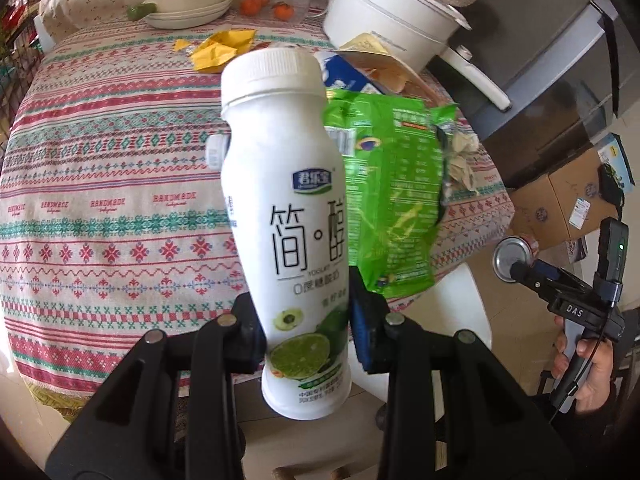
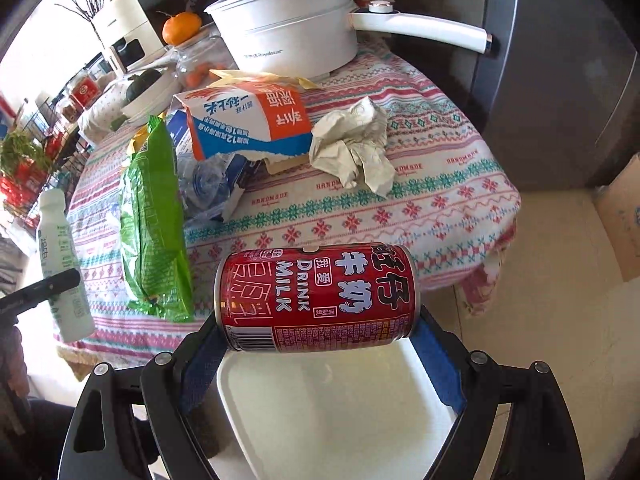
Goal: Collect trash
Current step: 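Carry the yogurt bottle and red can over the white bin and release both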
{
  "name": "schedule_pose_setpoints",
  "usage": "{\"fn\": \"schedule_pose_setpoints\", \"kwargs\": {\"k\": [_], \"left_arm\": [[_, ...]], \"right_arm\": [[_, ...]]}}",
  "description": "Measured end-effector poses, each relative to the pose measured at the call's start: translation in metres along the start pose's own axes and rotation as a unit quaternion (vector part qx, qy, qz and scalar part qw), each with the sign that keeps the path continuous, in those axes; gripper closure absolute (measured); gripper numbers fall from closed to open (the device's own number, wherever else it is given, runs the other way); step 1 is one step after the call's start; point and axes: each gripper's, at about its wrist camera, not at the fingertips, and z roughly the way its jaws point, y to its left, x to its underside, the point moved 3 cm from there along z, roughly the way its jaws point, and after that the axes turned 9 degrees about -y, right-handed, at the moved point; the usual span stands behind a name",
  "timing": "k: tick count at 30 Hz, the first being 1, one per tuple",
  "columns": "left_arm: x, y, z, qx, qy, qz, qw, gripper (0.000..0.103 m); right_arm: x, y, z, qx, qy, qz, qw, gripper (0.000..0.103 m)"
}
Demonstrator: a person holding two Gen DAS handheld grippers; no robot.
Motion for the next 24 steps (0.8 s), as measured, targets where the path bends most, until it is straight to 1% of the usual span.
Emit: {"fn": "schedule_pose_setpoints", "kwargs": {"k": [3, 5, 9, 11, 15, 21, 22, 24], "left_arm": [[0.01, -0.034, -0.003, 0.031, 0.002, 0.041, 0.9987, 0.067], [0.022, -0.058, -0.001, 0.05, 0.014, 0.074, 0.9959, 0.067], [0.05, -0.109, 0.018, 0.09, 0.047, 0.132, 0.9861, 0.067], [0.063, -0.133, 0.034, 0.102, 0.068, 0.157, 0.98, 0.066], [0.084, -0.163, 0.074, 0.101, 0.114, 0.185, 0.9709, 0.066], [0.098, -0.182, 0.123, 0.074, 0.155, 0.196, 0.9654, 0.066], [0.098, -0.182, 0.129, 0.066, 0.159, 0.198, 0.965, 0.063], [0.096, -0.185, 0.133, 0.057, 0.157, 0.201, 0.9653, 0.051]], "right_arm": [[0.012, -0.008, -0.007, -0.007, 0.005, -0.001, 1.0, 0.014], [0.021, -0.014, -0.01, -0.006, 0.011, 0.0, 1.0, 0.014], [0.039, -0.034, -0.012, 0.007, 0.023, 0.005, 1.0, 0.014], [0.048, -0.046, -0.011, 0.015, 0.03, 0.011, 0.999, 0.014], [0.066, -0.071, -0.01, 0.032, 0.043, 0.028, 0.998, 0.014], [0.081, -0.098, -0.014, 0.045, 0.05, 0.046, 0.997, 0.014], [0.083, -0.101, -0.014, 0.045, 0.052, 0.048, 0.996, 0.014], [0.086, -0.105, -0.015, 0.045, 0.055, 0.052, 0.996, 0.014]]}}
